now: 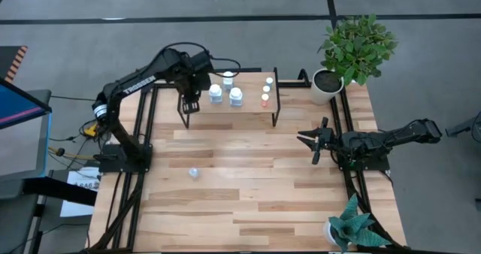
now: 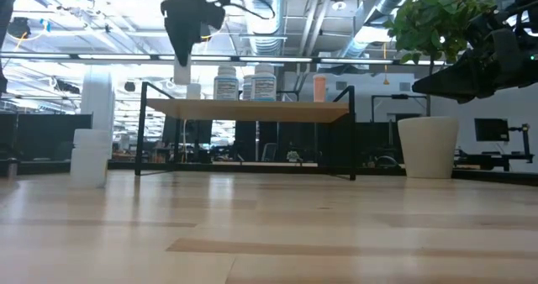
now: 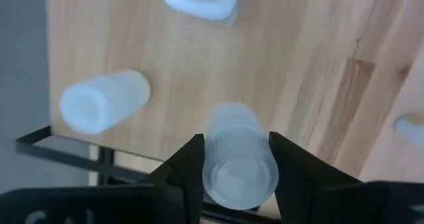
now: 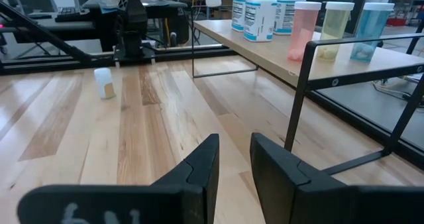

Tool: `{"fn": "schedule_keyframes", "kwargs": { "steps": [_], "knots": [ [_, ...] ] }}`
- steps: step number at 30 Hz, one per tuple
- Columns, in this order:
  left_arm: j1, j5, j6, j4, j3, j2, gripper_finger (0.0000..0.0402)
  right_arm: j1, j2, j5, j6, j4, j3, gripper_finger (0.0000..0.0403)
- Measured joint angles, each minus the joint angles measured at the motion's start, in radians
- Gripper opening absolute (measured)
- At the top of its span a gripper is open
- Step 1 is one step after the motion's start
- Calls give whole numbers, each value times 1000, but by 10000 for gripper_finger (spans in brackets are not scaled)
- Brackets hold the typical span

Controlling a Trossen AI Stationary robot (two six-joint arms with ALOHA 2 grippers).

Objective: Pick and place medicine bottles onto shelf by color
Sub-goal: Put the right transparent pill bottle on the shelf, then put the transparent pill bottle on the shelf

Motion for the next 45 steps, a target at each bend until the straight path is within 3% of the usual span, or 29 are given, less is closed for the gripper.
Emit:
{"fn": "schedule_keyframes", "kwargs": {
  "steps": [18, 30, 40, 45],
  "knots": [
    [64, 135, 84, 65, -9, 76, 134, 0, 0, 0, 0, 0, 0, 108],
    [63, 85, 73, 74, -5, 91, 180, 0, 0, 0, 0, 0, 0, 108],
    [3, 31, 10, -28, 191, 90, 182, 0, 0, 0, 0, 0, 0, 108],
    [-59, 47, -88, -25, 213, 66, 183, 0, 0, 0, 0, 0, 0, 108]
  ]
}}
